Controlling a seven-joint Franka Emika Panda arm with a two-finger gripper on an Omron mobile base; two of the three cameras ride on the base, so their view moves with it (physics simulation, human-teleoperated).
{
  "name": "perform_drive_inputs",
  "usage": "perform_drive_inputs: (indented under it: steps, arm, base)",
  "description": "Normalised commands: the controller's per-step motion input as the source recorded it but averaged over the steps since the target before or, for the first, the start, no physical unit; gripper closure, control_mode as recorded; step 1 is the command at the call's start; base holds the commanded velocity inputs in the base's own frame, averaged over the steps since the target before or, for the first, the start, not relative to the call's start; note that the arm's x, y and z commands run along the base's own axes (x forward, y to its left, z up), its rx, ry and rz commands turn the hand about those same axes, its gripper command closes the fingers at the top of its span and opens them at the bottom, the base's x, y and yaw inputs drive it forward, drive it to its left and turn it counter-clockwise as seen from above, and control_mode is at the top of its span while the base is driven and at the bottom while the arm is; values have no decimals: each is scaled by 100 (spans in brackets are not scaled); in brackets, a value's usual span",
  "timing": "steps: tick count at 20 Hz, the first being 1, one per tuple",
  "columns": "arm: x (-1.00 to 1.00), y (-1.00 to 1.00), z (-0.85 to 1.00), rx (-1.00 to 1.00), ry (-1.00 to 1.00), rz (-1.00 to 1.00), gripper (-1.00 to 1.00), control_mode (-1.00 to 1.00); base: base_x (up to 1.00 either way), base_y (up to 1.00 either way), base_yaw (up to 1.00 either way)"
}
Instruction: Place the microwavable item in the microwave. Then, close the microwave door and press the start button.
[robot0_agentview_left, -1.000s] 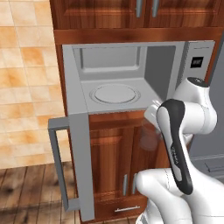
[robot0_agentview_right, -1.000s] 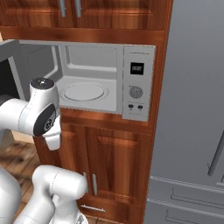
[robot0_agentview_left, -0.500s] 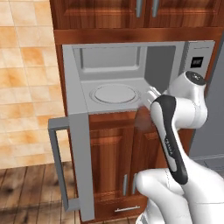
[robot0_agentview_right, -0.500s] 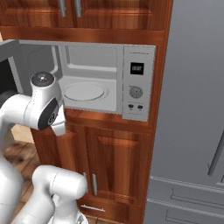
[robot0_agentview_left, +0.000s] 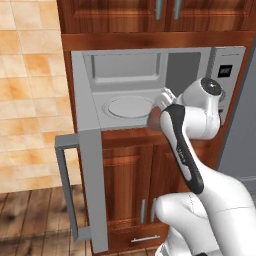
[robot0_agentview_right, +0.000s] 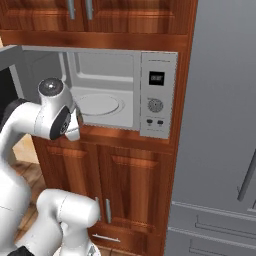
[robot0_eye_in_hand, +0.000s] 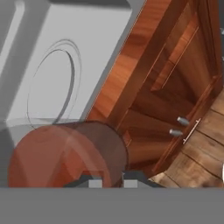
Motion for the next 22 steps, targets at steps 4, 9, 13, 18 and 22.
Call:
perform_drive_inputs:
  steps: [4,9,13,18,22]
  arm:
    - [54,0,2,1,-13,-6,100,-100]
    - [57,0,0,3,-11,-1,100,-100]
    - [47,0,0,1,-5,-1,100,-100]
    - [50,0,0,0,-1,-4,100,-100]
    - [53,0,0,0,0,-2,100,-100]
  base:
    - [0,0,0]
    - [0,0,0]
    - [0,0,0]
    - [0,0,0]
    - [0,0,0]
